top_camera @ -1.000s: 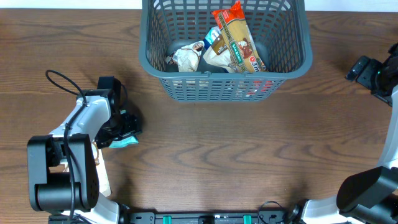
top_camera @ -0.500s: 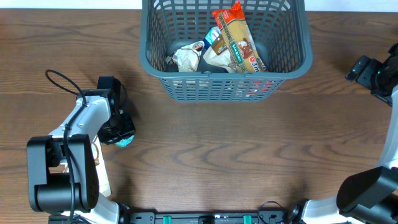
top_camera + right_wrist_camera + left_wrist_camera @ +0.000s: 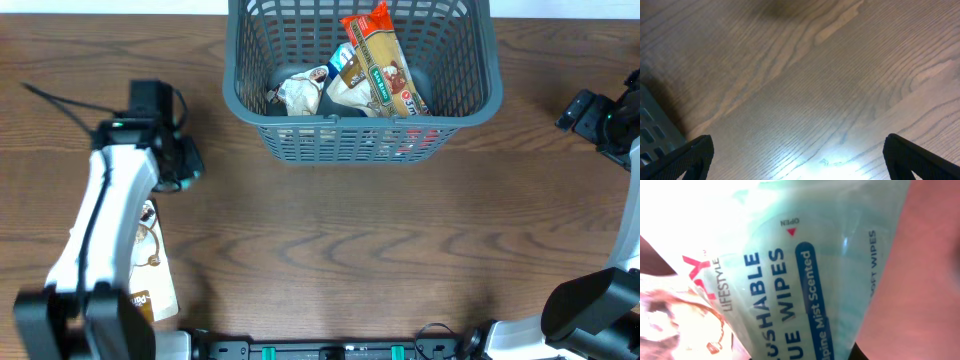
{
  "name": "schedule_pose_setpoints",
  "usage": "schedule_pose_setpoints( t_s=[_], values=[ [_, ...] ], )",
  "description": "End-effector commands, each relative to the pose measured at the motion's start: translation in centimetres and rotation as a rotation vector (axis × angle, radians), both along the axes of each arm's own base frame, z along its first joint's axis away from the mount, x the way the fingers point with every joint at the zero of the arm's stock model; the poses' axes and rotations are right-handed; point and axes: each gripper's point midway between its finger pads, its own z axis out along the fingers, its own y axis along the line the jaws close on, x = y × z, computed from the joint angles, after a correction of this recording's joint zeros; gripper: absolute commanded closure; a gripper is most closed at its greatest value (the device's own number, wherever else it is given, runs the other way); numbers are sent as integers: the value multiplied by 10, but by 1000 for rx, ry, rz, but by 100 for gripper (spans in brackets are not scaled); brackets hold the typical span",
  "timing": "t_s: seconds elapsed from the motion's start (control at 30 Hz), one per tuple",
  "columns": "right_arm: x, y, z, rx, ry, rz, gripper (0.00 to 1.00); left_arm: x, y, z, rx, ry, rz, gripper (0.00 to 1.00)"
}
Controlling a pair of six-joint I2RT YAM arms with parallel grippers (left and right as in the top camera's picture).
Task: Pack container
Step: 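Carry the wipes pack over the basket and drop it inside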
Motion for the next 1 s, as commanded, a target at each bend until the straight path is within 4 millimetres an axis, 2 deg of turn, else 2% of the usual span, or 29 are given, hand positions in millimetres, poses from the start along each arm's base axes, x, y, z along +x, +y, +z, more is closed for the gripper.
schedule_pose_setpoints(
  t_s=[0.0,0.07,0.17,0.27,0.37,0.53,0.6,0.73,0.87,0.97],
  values=[
    [-1,0,1,0,-4,-12,1,7,15,57,84,-143,25,94],
    [-1,0,1,0,-4,-12,1,9,19,87,110,-216,39,94],
    [-1,0,1,0,-4,-12,1,14,15,126,96,-325,35,94],
    [-1,0,1,0,-4,-12,1,20,-2,158,52,-414,-12,94],
    [-1,0,1,0,-4,-12,1,27,-30,181,28,-483,-88,94],
    [-1,0,1,0,-4,-12,1,35,-90,209,-13,-600,-247,94],
    [-1,0,1,0,-4,-12,1,37,-105,220,-19,-646,-280,94],
    [-1,0,1,0,-4,-12,1,42,-119,239,-41,-718,-305,94],
    [-1,0,1,0,-4,-12,1,49,-129,242,-53,-744,-322,94],
    [-1,0,1,0,-4,-12,1,55,-146,242,-71,-761,-354,94]
  ],
)
